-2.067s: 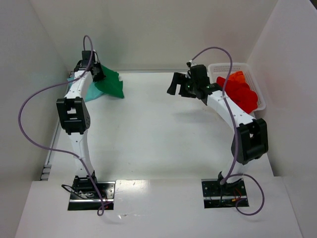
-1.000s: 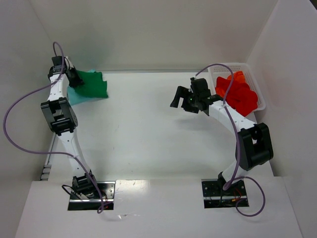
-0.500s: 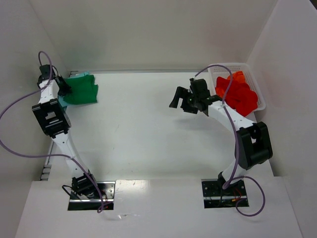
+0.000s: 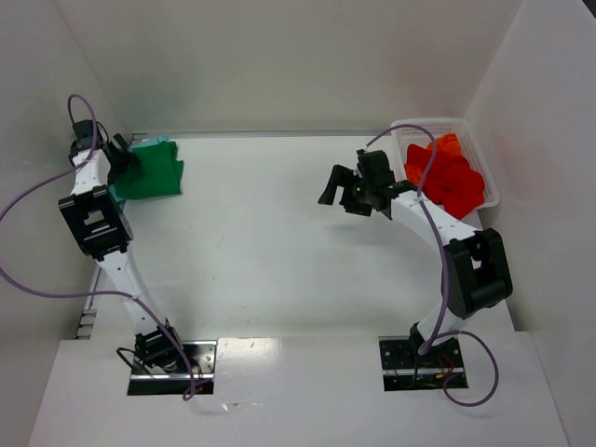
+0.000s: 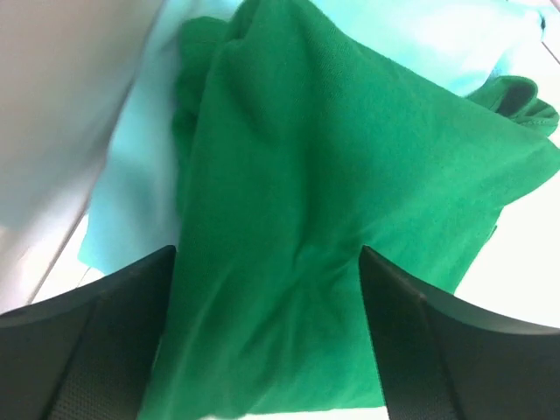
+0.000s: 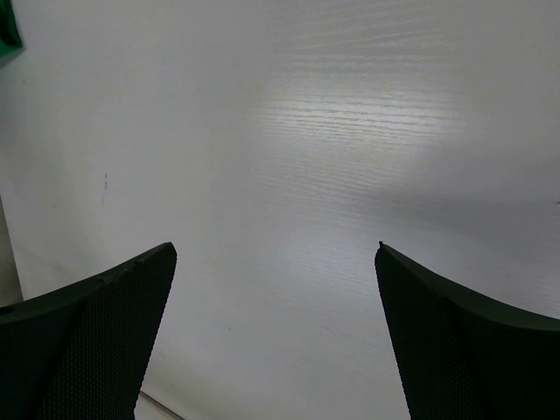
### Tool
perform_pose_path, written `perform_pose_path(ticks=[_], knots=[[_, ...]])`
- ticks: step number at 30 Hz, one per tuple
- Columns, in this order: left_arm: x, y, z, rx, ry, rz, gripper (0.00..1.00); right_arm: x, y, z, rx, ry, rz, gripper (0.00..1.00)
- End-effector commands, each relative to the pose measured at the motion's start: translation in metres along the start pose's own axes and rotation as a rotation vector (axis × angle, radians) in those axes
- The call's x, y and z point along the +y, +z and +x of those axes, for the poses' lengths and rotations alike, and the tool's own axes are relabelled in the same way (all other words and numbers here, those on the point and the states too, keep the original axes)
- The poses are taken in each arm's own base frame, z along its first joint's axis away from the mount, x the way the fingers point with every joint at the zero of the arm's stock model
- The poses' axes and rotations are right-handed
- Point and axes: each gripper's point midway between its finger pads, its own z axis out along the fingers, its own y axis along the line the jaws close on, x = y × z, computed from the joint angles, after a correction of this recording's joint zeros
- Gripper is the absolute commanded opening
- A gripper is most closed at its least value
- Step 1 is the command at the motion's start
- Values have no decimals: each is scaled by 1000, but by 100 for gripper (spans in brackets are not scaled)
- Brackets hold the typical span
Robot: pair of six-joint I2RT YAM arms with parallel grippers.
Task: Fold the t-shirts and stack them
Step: Put the neatly folded tshirt into the corner of the board with the left arm
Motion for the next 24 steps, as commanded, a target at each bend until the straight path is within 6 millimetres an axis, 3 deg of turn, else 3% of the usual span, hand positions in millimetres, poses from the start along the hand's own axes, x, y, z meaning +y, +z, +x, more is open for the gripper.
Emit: perform_pose_path(ticks=[1, 6, 10, 14, 17, 21, 24], knots=[[3, -68, -83, -280, -27, -68, 94, 11, -4, -8, -37, -10, -41, 100], [-5, -109, -113, -398, -17, -104, 99, 12, -8, -8, -42, -2, -45, 100], [-36, -120, -116, -448, 10, -52, 99, 12, -14, -7, -50, -4, -50, 100], [-69, -104, -90, -404, 61, -2, 95, 17, -21, -12, -62, -33, -57, 100], [-76, -70, -52, -347, 84, -33, 92, 17, -25, -15, -60, -41, -40, 100], [-65, -31, -2, -277, 74, -91, 86, 19, -30, -18, -71, -10, -38, 100], [-49, -9, 20, -241, 65, -146, 83, 21, -35, -20, -90, 5, -45, 100]])
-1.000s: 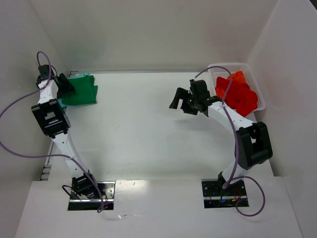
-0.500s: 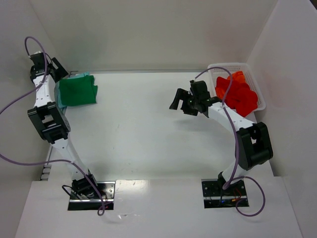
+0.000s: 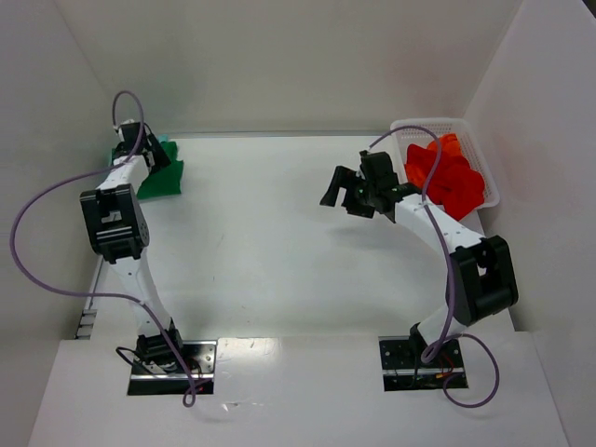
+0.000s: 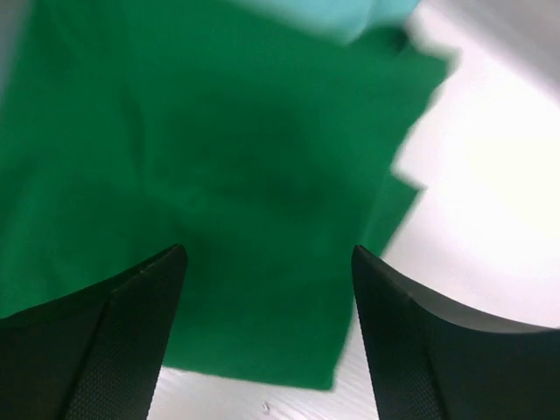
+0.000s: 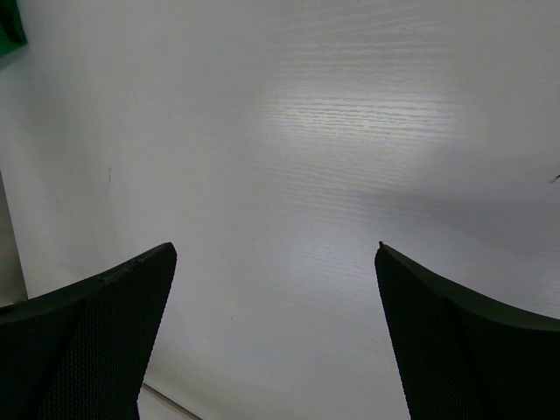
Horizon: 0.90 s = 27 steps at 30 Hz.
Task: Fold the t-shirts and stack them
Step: Put the neatly folded tshirt into the corner of the board with the left arm
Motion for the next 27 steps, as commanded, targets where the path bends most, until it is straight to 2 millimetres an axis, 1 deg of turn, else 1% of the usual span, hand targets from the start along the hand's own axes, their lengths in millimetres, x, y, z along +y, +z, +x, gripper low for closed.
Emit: perform_pose_path(ticks=[1, 4, 8, 9, 11, 12, 14, 15, 16, 17, 18, 22, 23, 25, 26, 27], knots=[[26, 23, 7, -34, -46, -104, 82, 21, -23, -23, -87, 0, -46, 100], [31, 32, 15, -27, -55, -129, 83, 22, -23, -23, -86, 11, -47, 100], [44, 33, 8, -40, -74, -139, 85, 19, -21, -19, -74, 35, -39, 100], [42, 32, 2, -52, -77, -136, 86, 17, -18, -18, -68, 37, -35, 100], [43, 28, -3, -62, -69, -135, 88, 15, -14, -15, -58, 39, -27, 100], [43, 24, -9, -76, -68, -139, 88, 14, -12, -15, -53, 40, -24, 100], [45, 18, -18, -96, -64, -149, 88, 17, -10, -17, -49, 40, -32, 100], [45, 10, -28, -122, -69, -154, 88, 16, -7, -16, -43, 41, -28, 100], [46, 9, -30, -132, -72, -160, 89, 16, -7, -16, -43, 41, -28, 100], [49, 9, -25, -124, -69, -170, 89, 16, -7, -16, -43, 41, -28, 100], [48, 6, -29, -138, -73, -165, 89, 16, -7, -16, -45, 41, -29, 100], [47, 3, -31, -139, -84, -162, 90, 15, -4, -16, -43, 41, -28, 100], [45, 2, -33, -140, -84, -153, 90, 15, -4, -16, -43, 41, -28, 100], [41, -6, -45, -168, -94, -132, 90, 15, -4, -16, -43, 41, -28, 100], [42, -5, -42, -165, -100, -135, 90, 15, -4, -16, -43, 41, -28, 100], [43, -7, -45, -178, -101, -139, 90, 15, -4, -16, -43, 41, -28, 100]])
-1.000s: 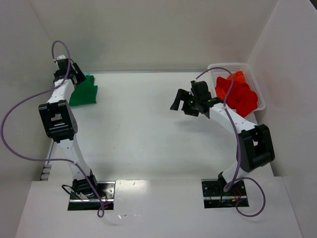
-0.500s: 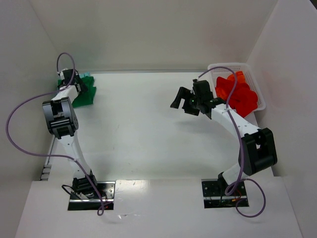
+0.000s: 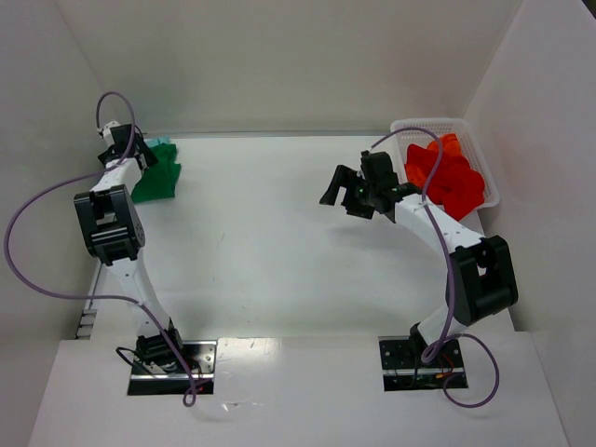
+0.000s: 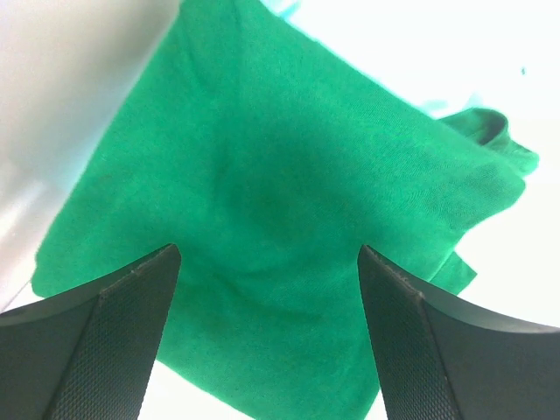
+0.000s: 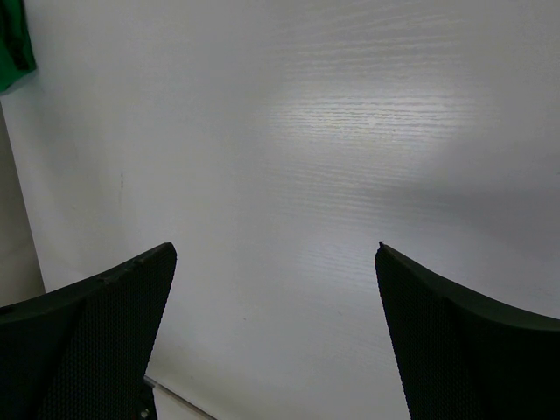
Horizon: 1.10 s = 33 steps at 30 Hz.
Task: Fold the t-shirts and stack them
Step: Put the neatly folded tshirt into the corner of the board with the left arm
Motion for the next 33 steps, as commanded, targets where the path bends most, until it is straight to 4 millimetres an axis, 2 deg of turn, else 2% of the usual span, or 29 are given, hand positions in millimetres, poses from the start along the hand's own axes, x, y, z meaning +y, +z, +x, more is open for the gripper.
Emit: perform_pose_path(ticks=[1, 5, 6, 8, 9, 13, 19, 20, 22, 26, 27, 28, 30, 33], knots=[[1, -20, -45, -125, -51, 11, 90, 12, -3, -14, -36, -5, -25, 100], [15, 3, -26, -71, -45, -16, 90, 13, -2, -12, -31, 2, -35, 100], [11, 12, -10, -25, -25, 1, 88, 13, -2, -12, -32, 1, -36, 100], [13, 23, -4, 2, -23, 1, 87, 15, -2, -14, -38, 2, -40, 100], [10, 31, 10, 40, -15, 17, 86, 14, -1, -13, -36, 9, -39, 100], [4, 41, 34, 100, -6, 58, 82, 12, -3, -9, -33, 12, -37, 100], [-17, 48, 46, 152, 3, 167, 79, 10, -6, -9, -45, 18, -33, 100], [-26, 47, 39, 146, 8, 212, 79, 11, -6, -9, -46, 18, -34, 100], [-38, 49, 52, 190, 29, 258, 79, 9, -4, -7, -45, 20, -33, 100], [-62, 49, 58, 225, 58, 330, 82, 8, -3, -6, -45, 28, -33, 100], [-68, 50, 67, 250, 69, 338, 82, 8, -3, -6, -46, 28, -32, 100], [-72, 51, 59, 235, 76, 345, 82, 7, -3, -7, -51, 28, -26, 100], [-85, 46, 62, 241, 92, 362, 83, 4, -2, -3, -43, 30, -20, 100], [-89, 40, 61, 236, 100, 359, 86, 4, -2, -4, -43, 30, -20, 100]])
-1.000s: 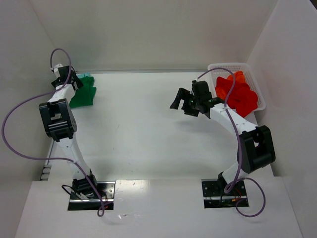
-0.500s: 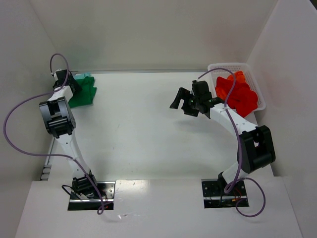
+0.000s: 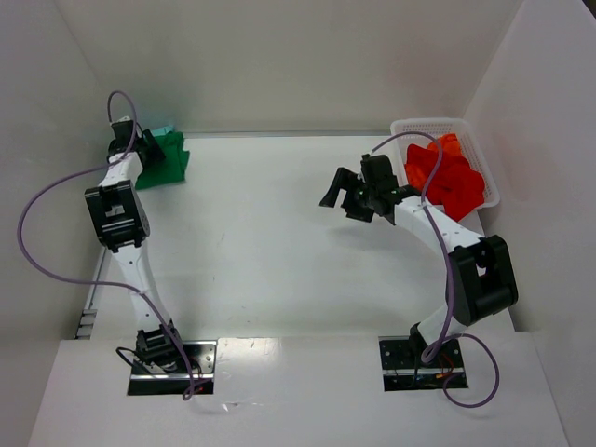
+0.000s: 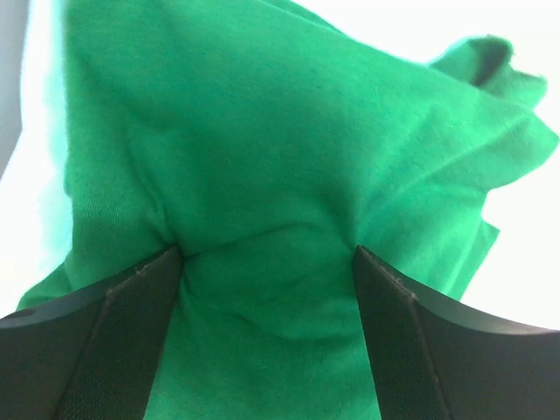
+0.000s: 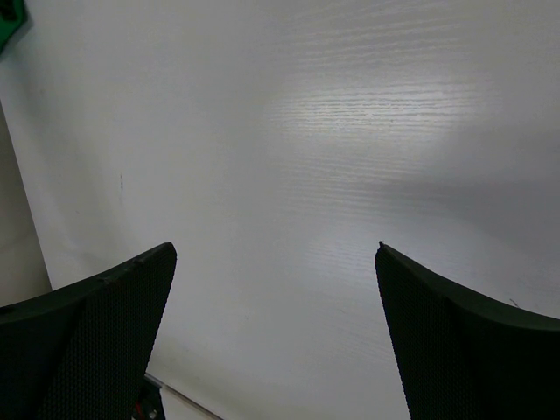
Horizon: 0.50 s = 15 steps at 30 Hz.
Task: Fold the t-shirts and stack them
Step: Put the neatly folded tshirt into the corner of the board with the left arm
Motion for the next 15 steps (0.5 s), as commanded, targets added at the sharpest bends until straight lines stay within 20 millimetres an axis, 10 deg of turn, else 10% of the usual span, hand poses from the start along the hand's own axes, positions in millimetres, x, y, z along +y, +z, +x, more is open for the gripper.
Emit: perform_pose_path(ticks=[1, 9, 15], knots=[[-41, -3, 44, 131, 32, 113, 86, 10, -8, -11, -58, -8, -31, 100], [-22, -54, -19, -30, -43, 9, 100, 6, -22, -33, -142, -10, 0, 100], [-26, -119, -81, -190, -92, 45, 100, -6, -59, -88, -308, -36, 56, 100]])
